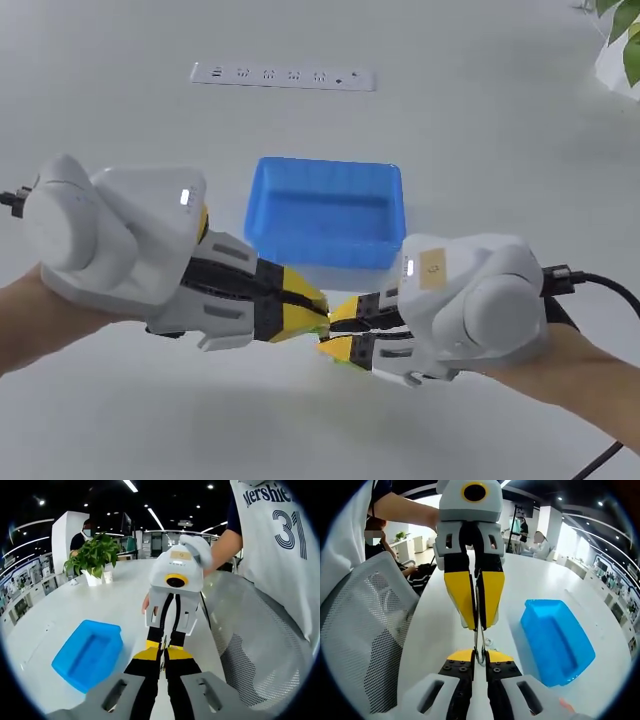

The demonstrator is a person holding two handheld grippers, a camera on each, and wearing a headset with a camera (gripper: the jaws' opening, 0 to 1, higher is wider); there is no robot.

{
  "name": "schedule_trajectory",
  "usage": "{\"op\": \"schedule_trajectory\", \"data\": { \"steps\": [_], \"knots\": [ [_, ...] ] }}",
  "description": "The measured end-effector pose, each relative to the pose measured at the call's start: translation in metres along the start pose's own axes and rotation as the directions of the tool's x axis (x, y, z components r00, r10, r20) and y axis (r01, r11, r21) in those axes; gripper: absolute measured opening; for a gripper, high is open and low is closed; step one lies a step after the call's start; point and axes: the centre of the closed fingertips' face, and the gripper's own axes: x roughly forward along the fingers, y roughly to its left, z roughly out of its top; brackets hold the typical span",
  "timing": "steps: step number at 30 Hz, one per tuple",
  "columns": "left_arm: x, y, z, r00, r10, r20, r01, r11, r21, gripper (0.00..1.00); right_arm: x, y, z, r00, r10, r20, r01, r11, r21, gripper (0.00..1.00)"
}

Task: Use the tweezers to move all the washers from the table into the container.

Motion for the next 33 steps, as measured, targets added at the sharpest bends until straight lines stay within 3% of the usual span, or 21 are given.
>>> {"op": "schedule_trajectory", "data": {
  "steps": [15,24,33],
  "knots": [
    [-0.016,0.009,0.03,0.9994,0.034,0.009,-0.035,0.996,0.087,0.07,-0.021,-0.018,0.028,0.9972,-0.066,0.034,0.068,0.996,-0.052,0.09],
    [-0.029,0.026,0.058,0.9969,0.07,0.036,-0.075,0.984,0.16,0.07,-0.038,-0.041,0.049,0.9895,-0.133,0.058,0.138,0.986,-0.094,0.09],
    [-0.037,0.044,0.071,0.9955,0.085,0.043,-0.092,0.975,0.202,0.07,-0.044,-0.063,0.065,0.9802,-0.181,0.081,0.189,0.976,-0.111,0.09]
  ]
}}
